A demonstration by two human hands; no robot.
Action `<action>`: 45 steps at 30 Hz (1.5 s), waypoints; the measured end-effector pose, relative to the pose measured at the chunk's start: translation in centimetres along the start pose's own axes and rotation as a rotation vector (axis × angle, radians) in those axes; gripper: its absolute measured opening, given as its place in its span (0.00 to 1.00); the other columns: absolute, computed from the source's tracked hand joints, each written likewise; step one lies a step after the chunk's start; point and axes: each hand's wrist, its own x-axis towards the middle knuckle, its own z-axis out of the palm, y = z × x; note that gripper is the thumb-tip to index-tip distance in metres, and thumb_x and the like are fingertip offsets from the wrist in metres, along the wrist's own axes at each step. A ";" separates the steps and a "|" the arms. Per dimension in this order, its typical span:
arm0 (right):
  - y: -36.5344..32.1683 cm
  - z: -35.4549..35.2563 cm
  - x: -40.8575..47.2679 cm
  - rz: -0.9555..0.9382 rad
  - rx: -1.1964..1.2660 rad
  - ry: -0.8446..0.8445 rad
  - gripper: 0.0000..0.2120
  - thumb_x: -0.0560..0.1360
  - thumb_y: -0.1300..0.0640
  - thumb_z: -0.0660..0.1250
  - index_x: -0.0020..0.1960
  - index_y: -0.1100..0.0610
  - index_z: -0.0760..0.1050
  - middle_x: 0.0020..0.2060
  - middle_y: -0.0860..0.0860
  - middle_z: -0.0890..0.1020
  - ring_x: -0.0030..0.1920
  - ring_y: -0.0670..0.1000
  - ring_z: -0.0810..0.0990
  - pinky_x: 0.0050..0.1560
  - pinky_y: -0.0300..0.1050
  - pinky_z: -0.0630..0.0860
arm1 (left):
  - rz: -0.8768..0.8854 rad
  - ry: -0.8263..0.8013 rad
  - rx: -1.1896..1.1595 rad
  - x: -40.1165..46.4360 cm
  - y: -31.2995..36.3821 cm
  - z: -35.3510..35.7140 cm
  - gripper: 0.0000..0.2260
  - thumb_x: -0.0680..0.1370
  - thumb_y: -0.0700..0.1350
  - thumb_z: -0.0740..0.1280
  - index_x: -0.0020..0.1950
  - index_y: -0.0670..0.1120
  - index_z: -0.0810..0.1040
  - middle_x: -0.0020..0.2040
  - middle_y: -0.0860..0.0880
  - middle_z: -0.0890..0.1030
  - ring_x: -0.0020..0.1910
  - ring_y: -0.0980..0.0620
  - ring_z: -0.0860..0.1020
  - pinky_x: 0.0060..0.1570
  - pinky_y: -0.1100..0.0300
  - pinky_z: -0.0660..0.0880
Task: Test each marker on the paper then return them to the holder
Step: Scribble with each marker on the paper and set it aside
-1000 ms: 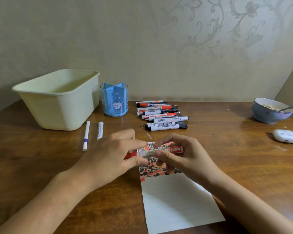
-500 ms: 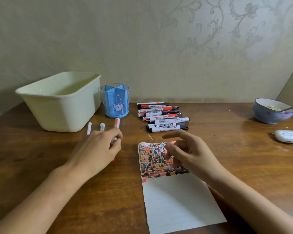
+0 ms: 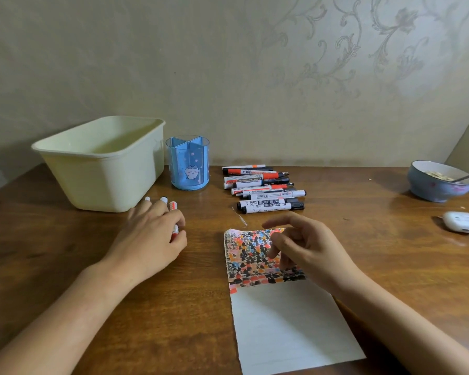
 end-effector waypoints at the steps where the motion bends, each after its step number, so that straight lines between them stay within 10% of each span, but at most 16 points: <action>1: 0.0 0.0 0.0 -0.001 -0.003 0.000 0.09 0.81 0.58 0.65 0.58 0.48 0.78 0.38 0.49 0.86 0.35 0.48 0.84 0.38 0.41 0.81 | -0.007 -0.004 0.007 0.0 -0.1 0.0 0.10 0.81 0.54 0.59 0.59 0.57 0.77 0.54 0.54 0.70 0.61 0.51 0.67 0.66 0.54 0.62; 17: 2.4 -2.6 1.8 -0.042 -0.229 0.271 0.10 0.79 0.59 0.66 0.56 0.46 0.80 0.46 0.41 0.84 0.47 0.41 0.81 0.44 0.35 0.77 | 0.087 0.083 -0.047 -0.1 -0.1 -0.1 0.13 0.81 0.52 0.60 0.63 0.56 0.77 0.57 0.56 0.73 0.60 0.54 0.68 0.63 0.54 0.65; 28: 4.5 -3.1 3.3 0.067 -0.646 0.080 0.28 0.81 0.54 0.62 0.80 0.47 0.58 0.78 0.45 0.64 0.79 0.50 0.54 0.77 0.53 0.57 | 0.395 -0.109 -0.260 -1.2 3.4 0.3 0.19 0.85 0.52 0.53 0.76 0.64 0.62 0.72 0.68 0.61 0.70 0.71 0.53 0.63 0.77 0.48; 39: 5.6 -3.3 3.9 0.102 -0.730 0.045 0.27 0.83 0.51 0.55 0.81 0.45 0.53 0.80 0.43 0.56 0.81 0.48 0.47 0.80 0.55 0.48 | 0.361 -0.212 -0.283 -1.1 3.3 0.8 0.18 0.84 0.53 0.55 0.74 0.66 0.64 0.73 0.69 0.61 0.70 0.72 0.53 0.69 0.69 0.51; 45: 5.5 -3.4 3.9 0.089 -0.749 0.116 0.26 0.83 0.52 0.56 0.80 0.46 0.57 0.73 0.50 0.67 0.74 0.54 0.59 0.72 0.53 0.59 | 0.347 -0.223 -0.299 -1.1 3.1 0.8 0.18 0.84 0.50 0.56 0.73 0.65 0.65 0.73 0.69 0.62 0.69 0.72 0.55 0.67 0.72 0.51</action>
